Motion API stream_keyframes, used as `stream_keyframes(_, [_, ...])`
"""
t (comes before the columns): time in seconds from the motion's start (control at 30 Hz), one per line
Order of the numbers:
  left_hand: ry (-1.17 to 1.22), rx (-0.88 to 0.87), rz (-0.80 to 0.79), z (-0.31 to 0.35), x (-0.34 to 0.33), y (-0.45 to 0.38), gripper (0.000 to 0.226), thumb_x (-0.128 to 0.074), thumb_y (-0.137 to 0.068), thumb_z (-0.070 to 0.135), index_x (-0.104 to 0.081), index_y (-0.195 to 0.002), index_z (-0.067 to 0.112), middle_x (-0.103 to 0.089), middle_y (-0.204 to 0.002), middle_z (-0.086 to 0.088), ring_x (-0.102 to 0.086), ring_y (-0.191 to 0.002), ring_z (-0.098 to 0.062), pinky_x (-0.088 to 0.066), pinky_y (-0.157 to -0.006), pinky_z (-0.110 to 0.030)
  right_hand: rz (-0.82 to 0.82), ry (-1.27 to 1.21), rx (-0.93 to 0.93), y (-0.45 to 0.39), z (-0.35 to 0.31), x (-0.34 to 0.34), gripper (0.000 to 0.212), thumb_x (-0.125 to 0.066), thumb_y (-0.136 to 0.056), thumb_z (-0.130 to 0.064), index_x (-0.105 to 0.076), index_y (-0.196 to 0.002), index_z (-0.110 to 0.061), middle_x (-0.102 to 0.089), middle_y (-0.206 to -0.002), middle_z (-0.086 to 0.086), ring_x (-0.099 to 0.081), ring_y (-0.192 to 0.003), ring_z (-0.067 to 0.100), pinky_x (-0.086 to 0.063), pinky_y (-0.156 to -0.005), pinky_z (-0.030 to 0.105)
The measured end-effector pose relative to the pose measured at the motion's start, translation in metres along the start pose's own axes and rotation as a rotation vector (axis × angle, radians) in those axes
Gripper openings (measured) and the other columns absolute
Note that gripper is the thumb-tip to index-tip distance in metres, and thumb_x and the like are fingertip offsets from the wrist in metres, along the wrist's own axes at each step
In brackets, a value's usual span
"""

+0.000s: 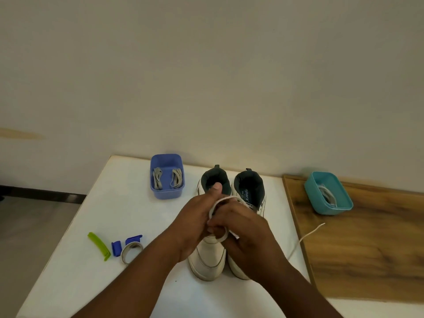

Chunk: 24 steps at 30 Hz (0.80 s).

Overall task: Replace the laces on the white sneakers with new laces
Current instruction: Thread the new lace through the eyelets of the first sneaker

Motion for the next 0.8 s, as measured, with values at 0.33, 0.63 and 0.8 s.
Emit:
stream_keyframes(0.33, [-0.098, -0.367, 0.257, 0.014, 0.007, 0.001, 0.03, -0.041, -0.106, 0.032, -0.064, -0.095, 0.015, -0.055, -0.066, 0.002, -0.051, -0.062, -0.007, -0.047, -0.06, -0.021, -0.033, -0.338, -0.686, 0.007, 0.023, -0.006, 0.03, -0.05, -0.103, -0.012, -0.07, -0.111, -0.032, -0.069, -0.095, -0.016, -0.063, -0.082, 0.006, -0.05, -0.072, 0.022])
stream_keyframes(0.63, [-0.574, 0.047, -0.403, -0.018, -0.021, 0.021, 0.023, -0.049, -0.103, 0.037, -0.065, -0.092, 0.025, -0.06, -0.07, 0.01, -0.05, -0.06, -0.002, -0.043, -0.063, -0.022, 0.426, -1.139, -1.024, -0.001, 0.036, 0.011, 0.032, -0.043, -0.108, -0.03, -0.067, -0.118, -0.011, -0.06, -0.08, 0.005, -0.049, -0.061, 0.013, -0.042, -0.051, 0.026])
stream_keyframes(0.8, [-0.722, 0.136, -0.455, -0.022, -0.017, 0.023, 0.019, -0.053, -0.101, 0.035, -0.066, -0.101, 0.02, -0.073, -0.093, 0.0, -0.065, -0.08, -0.01, -0.052, -0.079, -0.027, 0.446, -0.858, -1.012, 0.002, 0.041, 0.018, 0.04, -0.037, -0.11, -0.039, -0.065, -0.113, -0.011, -0.045, -0.067, 0.003, -0.037, -0.052, 0.012, -0.031, -0.048, 0.028])
Point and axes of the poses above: each hand's wrist, its own y-axis away from the middle knuckle, its own x-axis out of the back of the hand, z = x × y, the point moved 2 cm from there along -y, towards the middle knuckle
